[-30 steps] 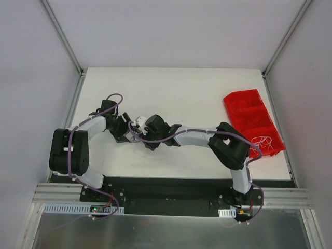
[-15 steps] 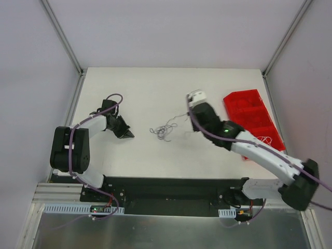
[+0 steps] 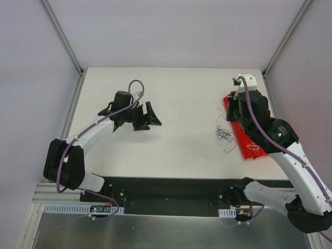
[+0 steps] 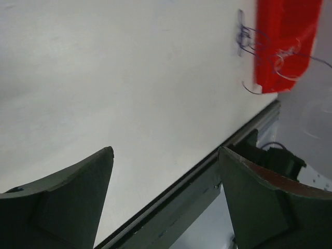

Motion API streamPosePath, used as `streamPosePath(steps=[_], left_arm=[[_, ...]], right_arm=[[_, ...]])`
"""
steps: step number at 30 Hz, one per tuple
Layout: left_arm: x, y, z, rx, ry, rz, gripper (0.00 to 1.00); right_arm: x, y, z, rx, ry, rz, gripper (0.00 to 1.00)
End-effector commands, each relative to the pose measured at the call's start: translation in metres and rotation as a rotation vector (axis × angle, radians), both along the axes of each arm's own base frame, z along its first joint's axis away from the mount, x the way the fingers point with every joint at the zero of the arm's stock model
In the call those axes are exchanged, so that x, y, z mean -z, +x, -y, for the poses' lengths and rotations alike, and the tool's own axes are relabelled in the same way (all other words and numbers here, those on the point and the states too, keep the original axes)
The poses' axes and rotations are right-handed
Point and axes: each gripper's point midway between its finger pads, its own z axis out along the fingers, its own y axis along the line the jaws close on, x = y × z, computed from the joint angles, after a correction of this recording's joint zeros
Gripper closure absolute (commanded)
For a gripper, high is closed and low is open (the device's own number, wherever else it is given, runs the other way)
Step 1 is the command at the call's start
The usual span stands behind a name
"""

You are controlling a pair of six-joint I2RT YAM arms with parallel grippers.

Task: Untangle the cables

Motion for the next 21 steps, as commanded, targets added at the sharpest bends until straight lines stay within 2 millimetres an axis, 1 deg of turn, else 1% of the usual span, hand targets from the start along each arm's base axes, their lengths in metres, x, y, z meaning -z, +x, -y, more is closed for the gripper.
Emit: streamPosePath(steps=[1,3,6,7,9,10,12,14,16,18,19,21], left_arm=[[-0.078,-0.011,0.073,0.295,-0.151,0.323,0.18],[-0.099,-0.018,0.093,0.346,-0.201,0.44,0.18],[-0.12,-0.022,0.105,0.377,-0.244,0.554,0.19],[-0.124,-0.025,0.109,0.392,-0.257,0.576,0.19],[-0.133,-0.031,0.113,0.417,-0.288,0.632,0.19],[-0.139,-0.035,0.116,0.432,-0.305,0.674,0.17],[-0.144,-0.042,0.124,0.445,-0.32,0.767,0.11],[-0.152,-0.043,0.13,0.42,-0.335,0.888,0.04],[-0.157,-0.042,0.138,0.382,-0.341,0.996,0.01],[-0.155,-0.039,0.15,0.389,-0.324,1.049,0.01],[-0.15,-0.033,0.159,0.397,-0.296,1.064,0.01],[-0.133,-0.018,0.172,0.392,-0.25,1.01,0.02]], right_arm=[[-0.019,-0.009,-0.005,-0.079,0.01,-0.006,1.0],[-0.028,-0.013,-0.019,-0.147,0.067,-0.002,1.0],[-0.043,-0.022,-0.041,-0.256,0.157,0.006,1.0],[-0.049,-0.028,-0.05,-0.316,0.189,0.007,1.0],[-0.07,-0.041,-0.069,-0.423,0.277,0.031,1.0],[-0.08,-0.05,-0.079,-0.487,0.325,0.036,1.0],[-0.098,-0.055,-0.089,-0.533,0.394,0.054,1.0],[-0.111,-0.062,-0.102,-0.591,0.46,0.055,1.0],[-0.119,-0.067,-0.113,-0.649,0.504,0.05,1.0],[-0.127,-0.069,-0.122,-0.691,0.538,0.049,1.0],[-0.133,-0.073,-0.126,-0.722,0.561,0.047,1.0],[-0.141,-0.078,-0.134,-0.768,0.597,0.047,1.0]])
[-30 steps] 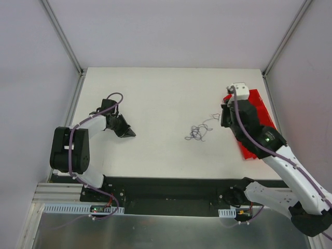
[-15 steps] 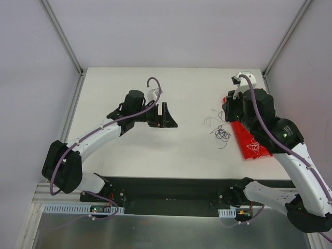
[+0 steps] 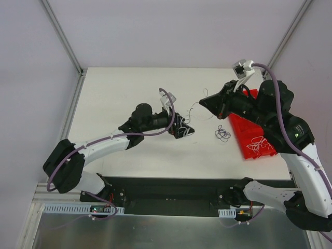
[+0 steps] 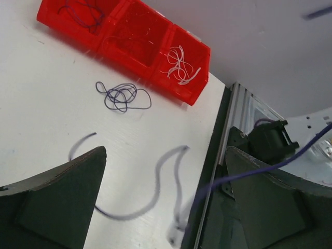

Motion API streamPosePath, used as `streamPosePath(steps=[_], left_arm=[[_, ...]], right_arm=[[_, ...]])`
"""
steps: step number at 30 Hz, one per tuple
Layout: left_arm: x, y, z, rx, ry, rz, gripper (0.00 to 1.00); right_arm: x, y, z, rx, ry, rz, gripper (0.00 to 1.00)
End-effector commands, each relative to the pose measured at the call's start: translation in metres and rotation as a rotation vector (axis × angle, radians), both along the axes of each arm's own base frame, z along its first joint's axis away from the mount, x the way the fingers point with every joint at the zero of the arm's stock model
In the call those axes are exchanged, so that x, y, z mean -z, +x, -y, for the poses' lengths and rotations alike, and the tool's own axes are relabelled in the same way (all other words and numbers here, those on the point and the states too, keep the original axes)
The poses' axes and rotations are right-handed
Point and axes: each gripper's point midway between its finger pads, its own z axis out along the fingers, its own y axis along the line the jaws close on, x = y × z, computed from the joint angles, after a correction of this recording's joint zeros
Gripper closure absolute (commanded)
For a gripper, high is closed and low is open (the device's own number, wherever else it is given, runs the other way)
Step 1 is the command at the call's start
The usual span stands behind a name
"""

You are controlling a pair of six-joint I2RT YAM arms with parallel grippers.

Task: Untangle the cables

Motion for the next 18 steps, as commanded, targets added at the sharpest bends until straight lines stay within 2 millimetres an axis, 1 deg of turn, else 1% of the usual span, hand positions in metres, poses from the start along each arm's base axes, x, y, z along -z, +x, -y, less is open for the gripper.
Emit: streamPosePath(steps=[1,2,3,4,6,7,8,9,10,11,12,13,15,17,18], left_arm=[[-0.013,0.042,0.027,-0.088,-0.025,0.153,0.07],[-0.005,0.05,0.028,-0.113,-0.005,0.125,0.15],[-0.001,0.053,0.03,-0.116,0.004,0.119,0.25],[0.0,0.058,0.03,-0.142,0.009,0.11,0.43],[0.015,0.073,0.021,-0.244,0.063,0.048,0.89],[0.026,0.077,0.015,-0.277,0.103,0.003,1.0],[0.036,0.079,0.009,-0.298,0.135,-0.034,1.0],[0.045,0.08,0.002,-0.322,0.156,-0.066,1.0],[0.058,0.078,-0.007,-0.342,0.19,-0.111,1.0],[0.071,0.07,-0.015,-0.348,0.222,-0.153,1.0],[0.081,0.066,-0.023,-0.365,0.254,-0.19,1.0],[0.094,0.058,-0.032,-0.374,0.298,-0.233,1.0],[0.114,0.045,-0.048,-0.398,0.37,-0.299,1.0],[0.124,0.031,-0.06,-0.4,0.398,-0.343,1.0],[0.124,0.026,-0.064,-0.398,0.395,-0.351,1.0]], right_arm=[[-0.045,-0.022,-0.027,-0.171,0.16,0.034,1.0],[-0.049,-0.023,-0.026,-0.173,0.171,0.04,1.0],[-0.051,-0.026,-0.025,-0.176,0.178,0.043,1.0],[-0.053,-0.027,-0.023,-0.166,0.177,0.045,1.0],[-0.056,-0.028,-0.013,-0.129,0.167,0.055,1.0],[-0.055,-0.027,-0.005,-0.089,0.149,0.064,1.0],[-0.055,-0.025,0.005,-0.038,0.132,0.078,1.0],[-0.056,-0.021,0.021,0.041,0.109,0.089,1.0],[-0.048,-0.016,0.038,0.127,0.05,0.086,1.0],[-0.044,-0.007,0.058,0.236,-0.002,0.09,1.0],[-0.035,0.003,0.082,0.366,-0.074,0.081,1.0],[-0.026,0.009,0.1,0.463,-0.134,0.064,1.0],[-0.005,0.019,0.14,0.655,-0.281,0.03,1.0],[0.02,0.028,0.167,0.791,-0.393,-0.012,1.0],[0.034,0.032,0.18,0.855,-0.429,-0.057,1.0]])
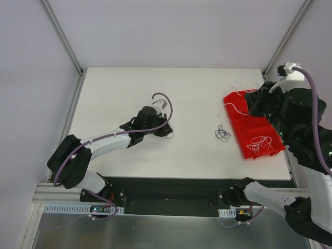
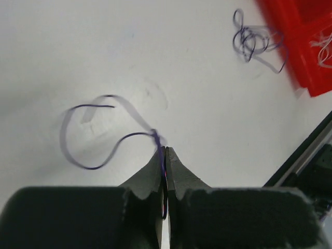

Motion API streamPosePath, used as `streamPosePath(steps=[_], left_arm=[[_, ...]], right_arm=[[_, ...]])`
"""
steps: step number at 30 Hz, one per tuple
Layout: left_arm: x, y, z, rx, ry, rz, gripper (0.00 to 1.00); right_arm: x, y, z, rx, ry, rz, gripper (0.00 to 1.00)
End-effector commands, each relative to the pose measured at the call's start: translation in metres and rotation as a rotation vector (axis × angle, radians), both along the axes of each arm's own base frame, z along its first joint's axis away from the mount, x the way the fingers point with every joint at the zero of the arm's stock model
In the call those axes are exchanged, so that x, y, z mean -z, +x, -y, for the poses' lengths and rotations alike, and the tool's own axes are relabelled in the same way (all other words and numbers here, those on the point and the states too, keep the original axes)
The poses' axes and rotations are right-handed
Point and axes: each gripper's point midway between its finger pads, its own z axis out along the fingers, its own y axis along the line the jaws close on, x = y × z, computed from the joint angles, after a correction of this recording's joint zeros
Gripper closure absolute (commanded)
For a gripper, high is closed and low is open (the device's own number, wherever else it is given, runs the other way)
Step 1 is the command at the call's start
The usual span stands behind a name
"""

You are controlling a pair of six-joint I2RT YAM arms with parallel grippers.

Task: Untangle the cables

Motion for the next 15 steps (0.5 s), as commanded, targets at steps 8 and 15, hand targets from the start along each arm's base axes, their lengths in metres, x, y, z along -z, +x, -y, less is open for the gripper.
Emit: streamPosePath(steps=[8,15], left_arm=[[-0.034,-0.047,-0.03,0.041,0.027,-0.095,1.0],[-0.063,-0.053,-0.031,0.123,0.024,0.002,1.0]], right_arm=[[0.161,0.034,0.155,0.712,-0.281,-0.384,1.0],[0.194,0.045,0.205,0.917,-0.28,-0.45,1.0]])
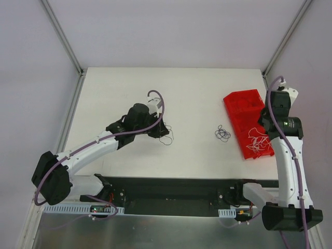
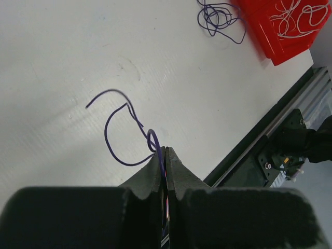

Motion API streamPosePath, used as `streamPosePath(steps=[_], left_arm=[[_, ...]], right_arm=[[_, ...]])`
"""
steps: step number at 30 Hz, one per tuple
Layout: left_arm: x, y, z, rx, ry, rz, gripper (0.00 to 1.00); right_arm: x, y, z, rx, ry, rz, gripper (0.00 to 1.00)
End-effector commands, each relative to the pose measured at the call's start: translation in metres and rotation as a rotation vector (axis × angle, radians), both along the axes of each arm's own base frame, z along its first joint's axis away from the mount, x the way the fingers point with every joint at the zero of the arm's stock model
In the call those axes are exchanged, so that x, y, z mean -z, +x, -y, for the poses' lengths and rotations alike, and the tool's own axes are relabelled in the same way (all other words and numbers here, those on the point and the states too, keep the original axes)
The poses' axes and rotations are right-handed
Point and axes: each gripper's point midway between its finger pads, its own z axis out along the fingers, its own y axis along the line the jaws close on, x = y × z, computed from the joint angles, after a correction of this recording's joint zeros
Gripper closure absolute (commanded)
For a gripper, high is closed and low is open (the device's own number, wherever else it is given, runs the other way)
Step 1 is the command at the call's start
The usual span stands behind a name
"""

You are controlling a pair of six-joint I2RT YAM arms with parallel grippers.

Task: Untangle the cables

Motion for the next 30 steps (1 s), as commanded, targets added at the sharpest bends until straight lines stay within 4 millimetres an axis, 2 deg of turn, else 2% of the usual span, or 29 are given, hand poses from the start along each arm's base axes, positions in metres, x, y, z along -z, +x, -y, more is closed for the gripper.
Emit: streamPosePath(steps=[1,6,13,17,23,27,29,30], left_arm=[[-0.026,-0.004,-0.003,0.063,-0.002,0.068,1.0],[-0.036,-0.008,-0.003,0.084,-0.021,0.081,1.0],[-0.045,-0.011,-0.004,0.1,-0.024,0.099,1.0],[-0.054,-0.012,-0.003,0.118,-0.03,0.106,1.0],[-0.068,-0.013,0.002,0.149,-0.08,0.072,1.0],[-0.074,-0.009,0.004,0.152,-0.122,0.022,1.0],[-0.076,-0.007,0.005,0.155,-0.137,0.0,1.0],[-0.077,-0.006,0.006,0.153,-0.141,-0.006,1.0]], right_arm=[[-0.006,0.008,0.031,0.13,-0.056,0.062,1.0],[0.013,-0.009,0.042,0.184,-0.069,0.035,1.0],[0.077,-0.023,0.039,0.243,0.037,-0.115,1.0],[0.108,-0.015,0.038,0.278,0.171,-0.174,1.0],[0.145,-0.006,0.05,0.324,0.23,-0.266,1.0],[0.162,-0.006,0.049,0.332,0.291,-0.323,0.99],[0.16,-0.008,0.054,0.338,0.266,-0.341,0.92],[0.157,-0.007,0.056,0.338,0.252,-0.34,0.85]])
